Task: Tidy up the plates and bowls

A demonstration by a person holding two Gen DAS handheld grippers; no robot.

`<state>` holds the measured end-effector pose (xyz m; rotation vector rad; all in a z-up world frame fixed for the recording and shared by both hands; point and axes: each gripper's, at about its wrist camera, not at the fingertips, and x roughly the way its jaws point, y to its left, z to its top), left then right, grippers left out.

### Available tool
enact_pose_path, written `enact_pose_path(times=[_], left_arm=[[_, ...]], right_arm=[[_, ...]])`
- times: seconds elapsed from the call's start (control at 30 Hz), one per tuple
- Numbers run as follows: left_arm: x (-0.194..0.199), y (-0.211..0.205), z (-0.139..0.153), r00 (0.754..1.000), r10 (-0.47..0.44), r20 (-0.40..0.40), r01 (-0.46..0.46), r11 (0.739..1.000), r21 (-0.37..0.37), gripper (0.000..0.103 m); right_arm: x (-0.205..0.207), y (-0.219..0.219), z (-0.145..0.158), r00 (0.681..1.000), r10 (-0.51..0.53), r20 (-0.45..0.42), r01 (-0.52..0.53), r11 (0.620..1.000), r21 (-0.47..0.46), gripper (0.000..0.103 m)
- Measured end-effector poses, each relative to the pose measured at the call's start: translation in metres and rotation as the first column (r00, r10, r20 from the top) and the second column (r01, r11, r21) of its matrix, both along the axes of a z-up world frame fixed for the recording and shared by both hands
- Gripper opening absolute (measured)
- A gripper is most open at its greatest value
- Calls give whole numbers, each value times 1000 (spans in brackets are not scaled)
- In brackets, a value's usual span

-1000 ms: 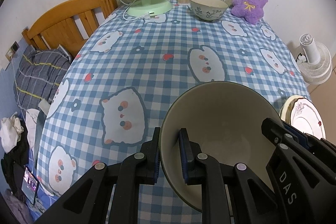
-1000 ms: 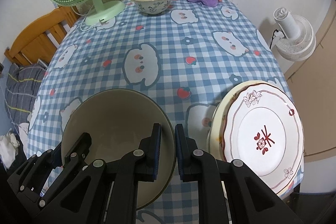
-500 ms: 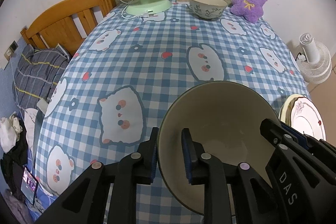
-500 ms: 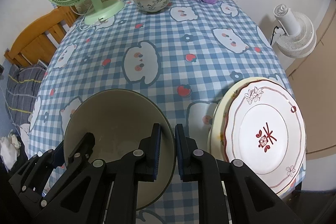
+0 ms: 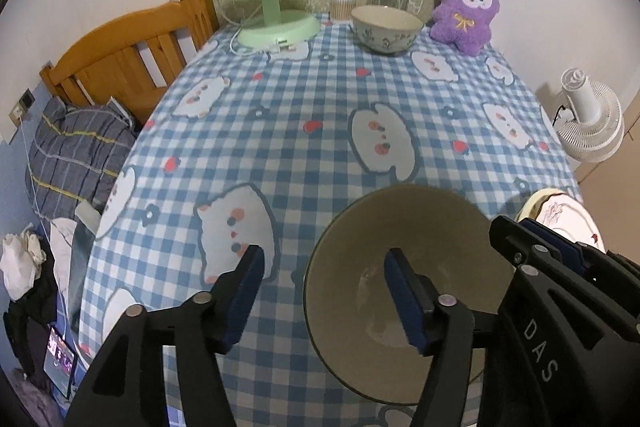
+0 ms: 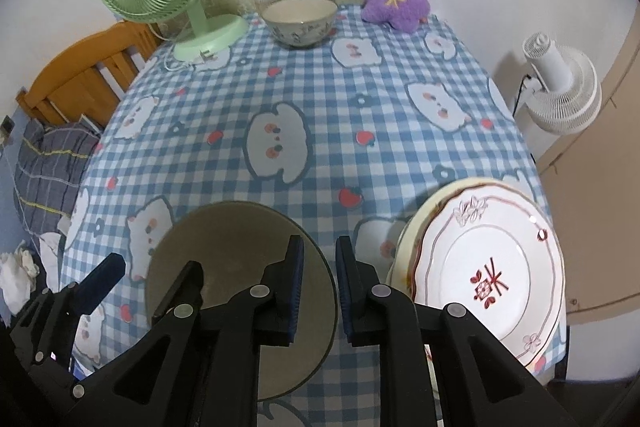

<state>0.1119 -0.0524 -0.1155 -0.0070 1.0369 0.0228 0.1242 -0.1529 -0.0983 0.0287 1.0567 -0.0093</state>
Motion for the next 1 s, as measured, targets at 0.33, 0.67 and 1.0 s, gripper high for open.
enact_pose_path(times=[0.33,0.67,1.0], left_arm=[[1,0,44,996,3,93,-4,1000,10,74],[5,-2,103,980,-14,197,11,1000,18,86],[30,4,143,965,-44,258,43,999,9,90]], right_arm=[[-4,-9,53,992,-6,122,8,1000,-12,71],[0,-8,115,973,5,230,-4,1000,-7,82],[25,-2,155,961,-41,273,50,998,-27,85]])
